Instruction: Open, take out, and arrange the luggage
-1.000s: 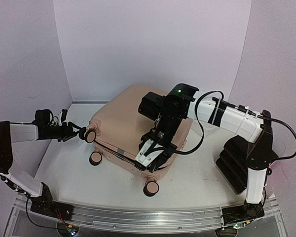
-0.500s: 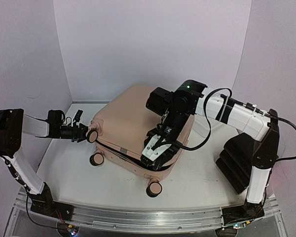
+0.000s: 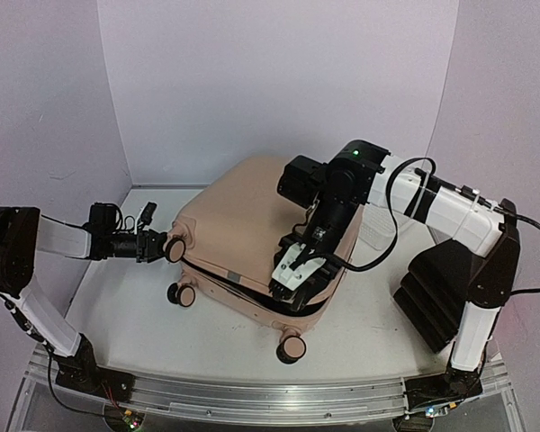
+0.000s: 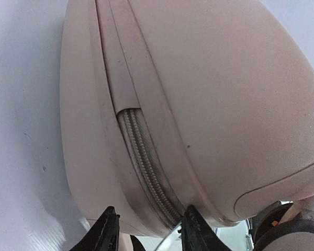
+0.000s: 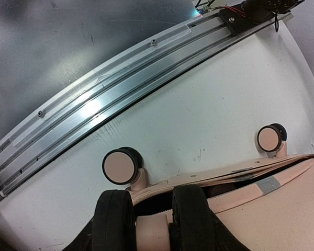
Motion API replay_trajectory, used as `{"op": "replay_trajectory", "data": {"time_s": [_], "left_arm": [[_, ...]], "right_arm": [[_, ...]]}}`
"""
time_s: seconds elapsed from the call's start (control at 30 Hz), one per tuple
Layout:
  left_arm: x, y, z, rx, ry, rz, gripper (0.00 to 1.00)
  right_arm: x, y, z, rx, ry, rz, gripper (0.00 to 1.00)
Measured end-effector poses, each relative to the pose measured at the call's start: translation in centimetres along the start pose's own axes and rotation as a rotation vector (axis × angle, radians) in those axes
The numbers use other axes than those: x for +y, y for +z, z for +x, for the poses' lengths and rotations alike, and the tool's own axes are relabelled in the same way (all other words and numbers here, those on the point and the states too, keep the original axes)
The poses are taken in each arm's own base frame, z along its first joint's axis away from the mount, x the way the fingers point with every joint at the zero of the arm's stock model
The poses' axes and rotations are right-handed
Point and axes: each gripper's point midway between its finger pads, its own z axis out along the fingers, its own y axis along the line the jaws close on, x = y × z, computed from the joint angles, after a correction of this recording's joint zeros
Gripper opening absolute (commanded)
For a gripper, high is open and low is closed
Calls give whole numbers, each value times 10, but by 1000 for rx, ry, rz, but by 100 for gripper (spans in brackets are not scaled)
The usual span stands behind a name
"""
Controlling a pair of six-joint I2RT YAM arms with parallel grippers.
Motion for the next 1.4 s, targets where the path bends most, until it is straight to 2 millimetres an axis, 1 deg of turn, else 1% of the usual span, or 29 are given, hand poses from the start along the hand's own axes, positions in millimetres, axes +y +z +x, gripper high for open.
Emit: {"op": "replay_trajectory", "data": {"time_s": [0.13, 0.23, 0.27, 0.33, 0.4, 0.43, 0.5, 0.7, 0.8, 1.0, 1.07, 1.4], "left_arm": [[-11, 1, 14, 10, -17, 9, 46], [-13, 6, 27, 38, -59, 14, 50], [-14, 9, 33, 51, -70, 19, 50], [-15, 12, 39, 61, -84, 9, 41], [-17, 12, 44, 61, -85, -2, 36], [-18, 12, 44, 60, -84, -5, 31], [-20, 12, 44, 59, -79, -8, 26], [-23, 13, 42, 54, -56, 0, 20], [-23, 13, 41, 51, -53, -6, 14], [-20, 11, 37, 37, -41, -25, 5], [-20, 9, 35, 29, -30, -40, 0], [-11, 3, 31, 11, 40, -147, 0]], "right_arm": [[4, -2, 1, -6, -4, -2, 0], [3, -3, 0, -13, -3, 2, 0], [3, -3, 0, -15, -3, 4, 0], [3, -3, 0, -17, -2, 5, 0], [3, -3, 0, -17, -3, 5, 0], [3, -3, 0, -17, -2, 5, 0], [3, -4, 0, -17, -2, 5, 0], [1, -4, 0, -20, 6, 10, 0], [1, -4, -1, -21, 6, 11, 0], [-1, -4, 0, -22, 16, 20, 0], [-1, -4, 0, -22, 17, 21, 0], [-2, -4, -1, -25, 18, 26, 0]]}}
